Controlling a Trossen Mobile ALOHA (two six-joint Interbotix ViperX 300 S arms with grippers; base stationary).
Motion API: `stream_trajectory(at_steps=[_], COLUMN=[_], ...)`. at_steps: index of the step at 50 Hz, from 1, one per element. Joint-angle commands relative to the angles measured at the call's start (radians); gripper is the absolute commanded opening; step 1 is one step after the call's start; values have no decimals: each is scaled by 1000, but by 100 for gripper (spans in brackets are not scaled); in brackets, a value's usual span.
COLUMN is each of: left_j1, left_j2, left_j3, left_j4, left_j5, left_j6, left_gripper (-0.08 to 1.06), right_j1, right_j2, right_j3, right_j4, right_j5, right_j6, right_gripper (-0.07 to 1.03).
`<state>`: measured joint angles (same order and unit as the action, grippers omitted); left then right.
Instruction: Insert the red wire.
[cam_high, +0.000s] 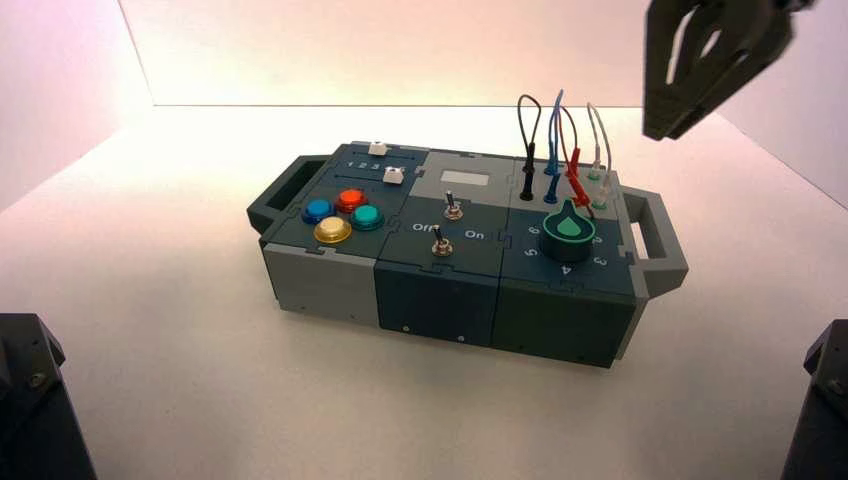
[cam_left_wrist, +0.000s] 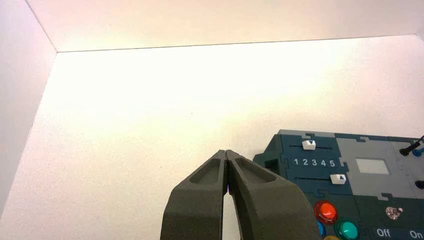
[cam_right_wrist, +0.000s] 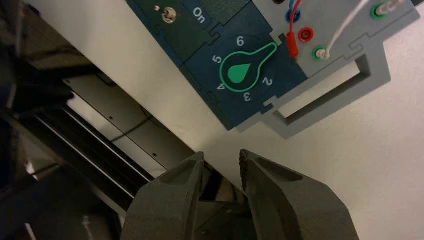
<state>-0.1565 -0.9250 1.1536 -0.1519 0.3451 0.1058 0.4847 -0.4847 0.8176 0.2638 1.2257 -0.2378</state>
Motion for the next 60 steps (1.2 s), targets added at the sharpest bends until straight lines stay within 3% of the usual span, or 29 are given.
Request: stream_trajectory(at_steps=[1, 19, 23, 60], left_j1=[-3, -3, -3, -3], left_j2=[5, -9, -20, -54], left_j3=[-34, -34, -31, -28], left_j4=[0, -2, -2, -3], left_j5=[-6, -6, -6, -8], left_j6=[2, 0, 0, -2], left_gripper=[-3, -3, -3, -3], right_j1=[15, 43, 46, 52], right_j2=[74, 360, 410, 506], right_j3=[-72, -170, -189, -247], right_j4=[-26, -98, -120, -189], right_j5=[-9, -72, -81, -81], right_j6=[-18, -21, -21, -21], right_gripper=[41, 41, 46, 50])
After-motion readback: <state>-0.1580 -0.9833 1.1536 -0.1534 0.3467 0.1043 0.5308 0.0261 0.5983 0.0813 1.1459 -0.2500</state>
